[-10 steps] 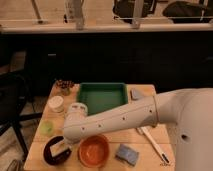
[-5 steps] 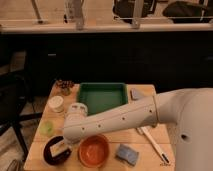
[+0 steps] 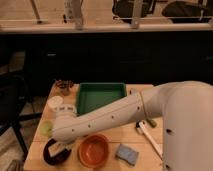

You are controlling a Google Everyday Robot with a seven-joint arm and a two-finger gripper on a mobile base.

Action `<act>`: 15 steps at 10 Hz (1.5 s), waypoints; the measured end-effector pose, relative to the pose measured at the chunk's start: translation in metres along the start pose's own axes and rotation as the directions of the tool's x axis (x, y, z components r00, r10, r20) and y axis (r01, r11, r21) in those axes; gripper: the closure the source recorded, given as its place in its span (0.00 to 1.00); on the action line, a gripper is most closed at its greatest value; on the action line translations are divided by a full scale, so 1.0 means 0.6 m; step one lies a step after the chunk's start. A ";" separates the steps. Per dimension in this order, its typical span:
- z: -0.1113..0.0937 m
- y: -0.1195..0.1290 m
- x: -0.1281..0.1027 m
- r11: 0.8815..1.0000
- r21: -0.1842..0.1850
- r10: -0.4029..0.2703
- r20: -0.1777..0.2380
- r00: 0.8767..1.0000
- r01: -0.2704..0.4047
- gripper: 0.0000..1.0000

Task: Wipe purple bowl with eraser

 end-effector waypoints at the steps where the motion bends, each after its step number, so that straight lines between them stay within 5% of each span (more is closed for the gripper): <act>1: -0.005 -0.008 -0.008 1.000 0.005 -0.013 -0.007 1.000 0.013 1.00; 5: -0.026 -0.025 -0.045 0.997 0.032 -0.075 -0.002 0.997 0.075 1.00; 8: -0.013 0.001 -0.063 0.995 0.009 -0.097 0.013 0.995 0.097 1.00; 12: -0.001 0.029 -0.032 0.998 -0.025 -0.064 -0.001 0.998 0.064 1.00; 15: -0.001 0.013 -0.005 0.998 -0.029 -0.054 -0.033 0.998 0.053 1.00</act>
